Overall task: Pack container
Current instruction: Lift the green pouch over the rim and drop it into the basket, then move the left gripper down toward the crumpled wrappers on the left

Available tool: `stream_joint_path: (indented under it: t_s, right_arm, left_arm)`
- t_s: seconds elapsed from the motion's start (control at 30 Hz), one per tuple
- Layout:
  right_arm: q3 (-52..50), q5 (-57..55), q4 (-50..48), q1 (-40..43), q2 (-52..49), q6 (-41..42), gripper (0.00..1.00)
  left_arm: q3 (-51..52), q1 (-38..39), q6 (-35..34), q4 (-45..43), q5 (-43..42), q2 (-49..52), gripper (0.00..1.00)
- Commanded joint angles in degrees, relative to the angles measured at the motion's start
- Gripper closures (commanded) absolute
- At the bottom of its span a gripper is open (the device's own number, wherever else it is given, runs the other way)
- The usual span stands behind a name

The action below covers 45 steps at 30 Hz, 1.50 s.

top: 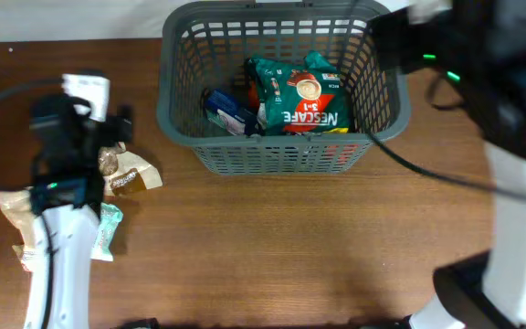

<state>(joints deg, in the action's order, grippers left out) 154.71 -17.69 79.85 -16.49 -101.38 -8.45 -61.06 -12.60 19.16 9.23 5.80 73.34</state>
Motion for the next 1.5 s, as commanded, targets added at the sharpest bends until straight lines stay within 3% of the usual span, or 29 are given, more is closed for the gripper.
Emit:
stream_joint_path:
  t_s: [0.0,0.07,0.17,0.37,0.47,0.6,0.73,0.87,1.13,1.47]
  right_arm:
    - [2.0,-13.0,2.1,2.5,3.0,6.2,0.01]
    - [2.0,-12.8,4.3,4.3,3.7,7.6,0.01]
    - [2.0,-12.8,6.8,5.8,4.0,8.1,0.01]
    - [1.9,-12.8,9.4,6.1,3.9,8.1,0.01]
    - [1.9,-12.4,9.6,6.1,3.9,8.1,0.01]
    - [1.9,-11.7,10.0,6.0,3.9,8.1,0.01]
    - [1.9,-9.8,10.6,6.0,3.9,8.1,0.01]
    - [1.9,-9.7,10.8,6.0,3.9,8.1,0.01]
    - [1.9,-8.8,13.1,6.0,3.9,8.1,0.01]
    - [1.9,-8.4,13.2,6.0,3.9,8.1,0.01]
  left_arm:
    - [-1.7,-5.6,0.7,-1.1,4.5,-2.3,0.0]
    - [-1.7,-10.4,0.6,0.2,4.5,-1.1,0.06]
    - [-1.7,-17.1,0.7,3.9,2.2,2.1,0.06]
    - [-1.7,-25.6,0.6,5.9,-11.4,13.4,0.03]
    - [-1.7,-24.8,-3.5,4.9,-16.5,18.6,0.03]
    - [-1.7,-20.7,-9.4,3.3,-16.5,23.4,0.03]
    - [-2.0,-14.3,-11.2,1.0,-16.3,23.7,0.03]
    - [-4.9,-7.0,-16.9,1.1,-12.1,23.7,0.04]
    - [-5.5,5.0,-26.3,2.2,6.6,24.1,0.05]
    - [-5.5,5.3,-28.7,9.4,17.0,28.0,0.05]
